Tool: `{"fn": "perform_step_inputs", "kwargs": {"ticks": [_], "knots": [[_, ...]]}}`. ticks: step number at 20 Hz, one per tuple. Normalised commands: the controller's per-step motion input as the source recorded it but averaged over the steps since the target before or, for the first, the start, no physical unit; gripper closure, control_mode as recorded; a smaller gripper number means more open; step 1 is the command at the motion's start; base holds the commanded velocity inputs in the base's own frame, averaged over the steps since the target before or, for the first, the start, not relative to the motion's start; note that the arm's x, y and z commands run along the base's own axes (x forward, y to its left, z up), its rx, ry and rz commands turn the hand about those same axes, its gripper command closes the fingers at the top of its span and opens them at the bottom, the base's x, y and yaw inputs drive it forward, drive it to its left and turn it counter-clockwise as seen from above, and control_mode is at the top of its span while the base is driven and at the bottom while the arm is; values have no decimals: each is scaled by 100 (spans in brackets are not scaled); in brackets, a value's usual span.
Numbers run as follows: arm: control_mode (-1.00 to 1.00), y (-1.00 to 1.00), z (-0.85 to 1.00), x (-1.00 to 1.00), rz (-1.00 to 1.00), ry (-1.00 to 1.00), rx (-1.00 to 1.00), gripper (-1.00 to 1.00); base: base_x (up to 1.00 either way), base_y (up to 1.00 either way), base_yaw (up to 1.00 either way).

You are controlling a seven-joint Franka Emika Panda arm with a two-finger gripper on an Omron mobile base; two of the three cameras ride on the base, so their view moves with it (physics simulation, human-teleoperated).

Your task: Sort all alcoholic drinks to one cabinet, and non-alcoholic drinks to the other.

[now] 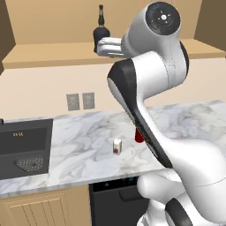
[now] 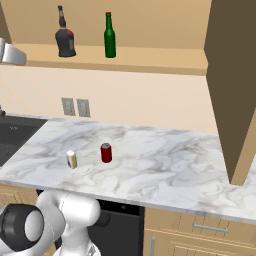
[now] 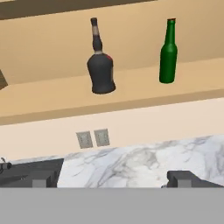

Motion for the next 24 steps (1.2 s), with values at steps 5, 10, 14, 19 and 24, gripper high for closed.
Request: {"fn": "perform_step_inputs", "kwargs": {"ticks": [5,10,14,19,24], "knots": [[-100,-15,-27,-35,6,9,5,-100,0,0,0],[-100,-16,-28,-26,5,11,4,-100,0,0,0],[-100,-12,-25,-6,4,15,0,-100,0,0,0],[-100,-9,-30,0,4,12,0,-100,0,0,0],[-100,-9,-31,0,4,11,-1,-100,0,0,0]]}}
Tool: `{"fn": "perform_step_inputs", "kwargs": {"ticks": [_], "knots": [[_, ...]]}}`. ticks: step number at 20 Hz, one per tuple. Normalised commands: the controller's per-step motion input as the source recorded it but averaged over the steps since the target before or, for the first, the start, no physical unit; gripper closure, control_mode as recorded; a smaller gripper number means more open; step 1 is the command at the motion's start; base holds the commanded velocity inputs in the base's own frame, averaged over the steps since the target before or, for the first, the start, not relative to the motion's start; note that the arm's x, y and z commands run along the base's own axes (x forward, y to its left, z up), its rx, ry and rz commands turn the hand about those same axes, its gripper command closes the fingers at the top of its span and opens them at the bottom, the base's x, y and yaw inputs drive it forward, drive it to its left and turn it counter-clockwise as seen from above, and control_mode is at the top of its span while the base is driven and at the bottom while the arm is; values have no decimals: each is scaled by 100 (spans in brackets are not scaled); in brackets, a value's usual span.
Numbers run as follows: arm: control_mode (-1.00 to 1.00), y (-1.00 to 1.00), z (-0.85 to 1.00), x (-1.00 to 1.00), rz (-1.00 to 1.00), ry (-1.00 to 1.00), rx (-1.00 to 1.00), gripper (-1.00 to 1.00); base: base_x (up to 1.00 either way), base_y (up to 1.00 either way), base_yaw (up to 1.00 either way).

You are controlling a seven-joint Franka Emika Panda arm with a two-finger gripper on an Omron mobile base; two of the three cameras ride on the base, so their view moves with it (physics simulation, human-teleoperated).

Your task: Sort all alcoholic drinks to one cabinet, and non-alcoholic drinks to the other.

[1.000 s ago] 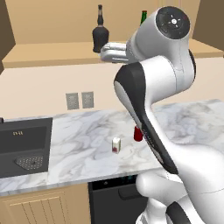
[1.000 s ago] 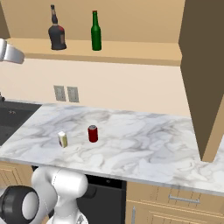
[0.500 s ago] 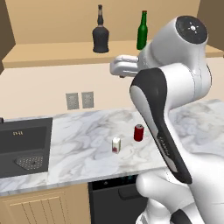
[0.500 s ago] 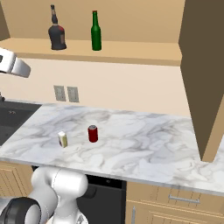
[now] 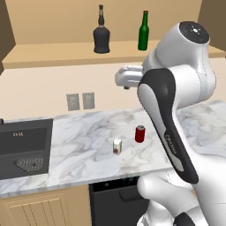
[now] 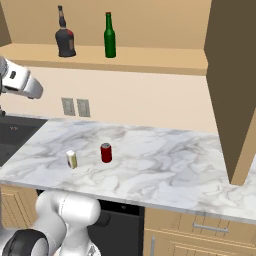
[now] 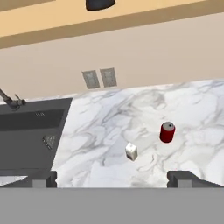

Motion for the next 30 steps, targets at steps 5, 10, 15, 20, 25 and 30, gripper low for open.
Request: {"fn": "perform_step_inputs", "kwargs": {"ticks": [5,10,15,20,25,30], "knots": [[-100,-12,-36,-2,5,12,-3,-100,0,0,0],[-100,-11,-45,0,6,15,-5,-100,0,0,0],[-100,-7,-47,0,7,19,-10,-100,0,0,0],[-100,-2,-41,3,9,15,-11,-100,0,0,0],[-100,0,-36,3,11,4,-5,-100,0,0,0],[-100,0,-33,8,12,0,-1,-100,0,0,0]]}}
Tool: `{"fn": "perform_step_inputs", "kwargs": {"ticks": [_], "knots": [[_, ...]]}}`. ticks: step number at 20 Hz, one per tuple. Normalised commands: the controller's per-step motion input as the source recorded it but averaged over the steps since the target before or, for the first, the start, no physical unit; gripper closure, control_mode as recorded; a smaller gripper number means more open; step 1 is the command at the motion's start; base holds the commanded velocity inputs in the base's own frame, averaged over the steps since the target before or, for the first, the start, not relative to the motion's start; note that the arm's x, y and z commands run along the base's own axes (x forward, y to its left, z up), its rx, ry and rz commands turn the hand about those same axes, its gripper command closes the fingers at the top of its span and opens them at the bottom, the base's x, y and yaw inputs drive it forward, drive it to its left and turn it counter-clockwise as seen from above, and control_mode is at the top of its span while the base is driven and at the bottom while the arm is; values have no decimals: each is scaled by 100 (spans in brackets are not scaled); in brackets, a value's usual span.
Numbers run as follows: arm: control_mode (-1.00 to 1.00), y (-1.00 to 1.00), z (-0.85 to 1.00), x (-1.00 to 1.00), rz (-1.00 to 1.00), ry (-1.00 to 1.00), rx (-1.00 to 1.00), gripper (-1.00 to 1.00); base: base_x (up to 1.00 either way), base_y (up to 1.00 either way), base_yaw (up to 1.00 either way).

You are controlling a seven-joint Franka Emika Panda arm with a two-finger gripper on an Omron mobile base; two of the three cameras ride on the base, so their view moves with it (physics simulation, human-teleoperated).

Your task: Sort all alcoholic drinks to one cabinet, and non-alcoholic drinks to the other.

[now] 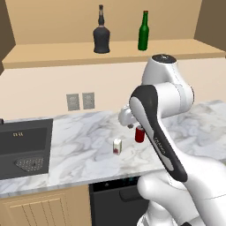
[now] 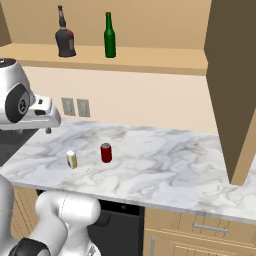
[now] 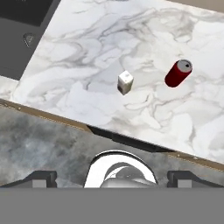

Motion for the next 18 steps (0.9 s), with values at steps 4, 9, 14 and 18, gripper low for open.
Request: {"fn": "perform_step_inputs", "kwargs": {"ticks": [4,9,14,18], "knots": [[-100,-2,-44,16,13,-1,-5,-100,0,0,0],[-100,-8,-34,12,12,-2,-4,-100,0,0,0],[-100,-8,-29,12,10,-3,-2,-100,0,0,0],[-100,-1,-26,13,8,-2,0,-100,0,0,0]]}}
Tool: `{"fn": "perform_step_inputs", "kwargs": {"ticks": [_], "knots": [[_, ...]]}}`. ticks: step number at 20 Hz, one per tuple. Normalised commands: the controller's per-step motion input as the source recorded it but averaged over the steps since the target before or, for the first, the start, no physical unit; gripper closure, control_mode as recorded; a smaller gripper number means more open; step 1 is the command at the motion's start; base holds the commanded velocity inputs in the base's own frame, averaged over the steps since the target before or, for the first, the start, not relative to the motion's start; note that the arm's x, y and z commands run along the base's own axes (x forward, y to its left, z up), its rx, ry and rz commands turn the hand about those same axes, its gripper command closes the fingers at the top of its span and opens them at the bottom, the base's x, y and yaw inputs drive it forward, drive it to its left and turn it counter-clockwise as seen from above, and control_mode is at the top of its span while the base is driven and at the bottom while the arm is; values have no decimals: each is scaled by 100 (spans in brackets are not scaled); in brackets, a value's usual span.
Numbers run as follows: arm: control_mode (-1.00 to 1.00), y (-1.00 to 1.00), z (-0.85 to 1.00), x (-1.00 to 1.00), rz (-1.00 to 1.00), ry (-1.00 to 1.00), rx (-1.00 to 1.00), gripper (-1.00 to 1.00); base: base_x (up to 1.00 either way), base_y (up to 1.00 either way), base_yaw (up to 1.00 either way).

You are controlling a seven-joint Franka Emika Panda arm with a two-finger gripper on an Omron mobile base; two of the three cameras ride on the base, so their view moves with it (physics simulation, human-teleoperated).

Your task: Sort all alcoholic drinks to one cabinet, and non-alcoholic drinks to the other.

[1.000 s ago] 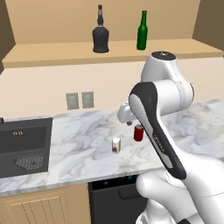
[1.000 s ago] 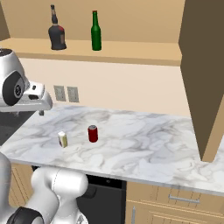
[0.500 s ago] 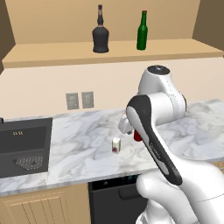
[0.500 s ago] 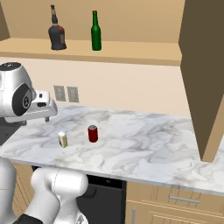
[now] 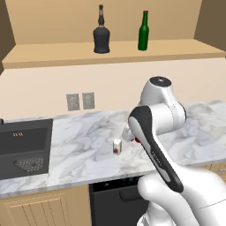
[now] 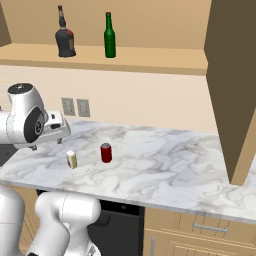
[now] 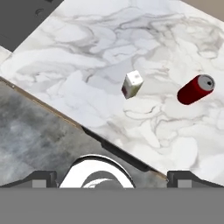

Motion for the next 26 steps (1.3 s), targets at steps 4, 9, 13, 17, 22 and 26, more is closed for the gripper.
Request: {"fn": "perform_step_inputs", "kwargs": {"ticks": [4,9,13,17,22,26], "knots": [[-100,0,-27,15,8,0,0,-100,0,0,0],[-100,0,-25,12,6,0,0,-100,0,0,0],[-100,0,-19,16,2,0,0,-100,0,0,0],[-100,2,-15,22,0,0,0,-100,0,0,0],[-100,3,-15,23,-1,0,0,-100,0,0,0],[-100,3,-17,24,-2,1,0,-100,0,0,0]]}}
